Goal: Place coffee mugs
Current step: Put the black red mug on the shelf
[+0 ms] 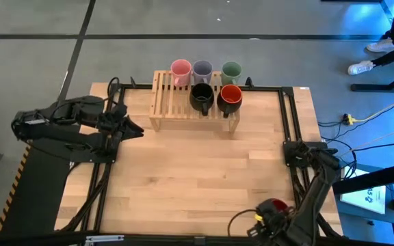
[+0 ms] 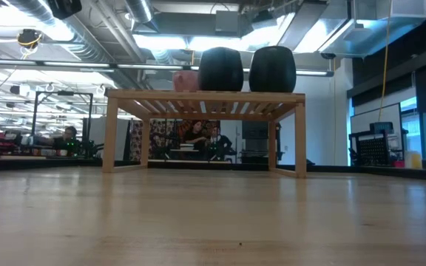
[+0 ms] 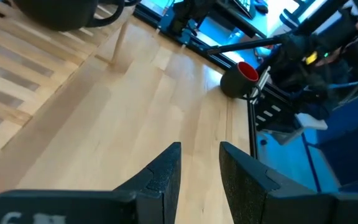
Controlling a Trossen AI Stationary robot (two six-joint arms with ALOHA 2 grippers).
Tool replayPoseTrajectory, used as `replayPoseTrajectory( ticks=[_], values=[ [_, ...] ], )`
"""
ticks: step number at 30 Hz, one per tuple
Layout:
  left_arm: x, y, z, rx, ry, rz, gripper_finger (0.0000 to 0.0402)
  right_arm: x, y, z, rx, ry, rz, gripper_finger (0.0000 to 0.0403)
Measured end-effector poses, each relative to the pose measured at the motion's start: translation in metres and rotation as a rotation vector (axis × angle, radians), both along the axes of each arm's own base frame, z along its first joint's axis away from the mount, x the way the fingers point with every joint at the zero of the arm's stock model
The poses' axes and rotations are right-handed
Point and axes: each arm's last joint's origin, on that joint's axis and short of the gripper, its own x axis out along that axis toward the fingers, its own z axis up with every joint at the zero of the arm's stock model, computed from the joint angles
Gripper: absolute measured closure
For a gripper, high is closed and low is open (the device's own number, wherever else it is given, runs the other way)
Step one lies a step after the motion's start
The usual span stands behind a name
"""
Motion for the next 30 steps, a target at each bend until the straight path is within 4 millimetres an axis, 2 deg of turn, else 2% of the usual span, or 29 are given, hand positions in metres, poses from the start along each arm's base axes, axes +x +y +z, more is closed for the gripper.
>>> replayPoseTrajectory(
  ticks=[5,10,21,24,30],
  values=[
    [0.0,-0.006,0.0,-0.02,0.006,0.022,0.0298,-0.011,-0.001,-0.027,-0.058,0.113,-0.002,0.0173],
    [0.0,-0.011,0.0,-0.019,0.008,0.008,0.0298,-0.015,-0.015,-0.039,-0.101,0.143,-0.018,0.0173],
    [0.0,-0.018,-0.002,-0.014,0.019,0.002,0.0298,-0.015,-0.023,-0.08,-0.009,0.147,-0.002,0.0175],
    [0.0,-0.019,-0.002,-0.014,0.019,0.012,0.0298,-0.015,-0.023,-0.081,-0.009,0.145,-0.004,0.0198],
    [0.0,-0.019,-0.002,-0.014,0.018,0.022,0.0298,-0.015,-0.024,-0.081,-0.019,0.135,-0.003,0.03]
  ],
)
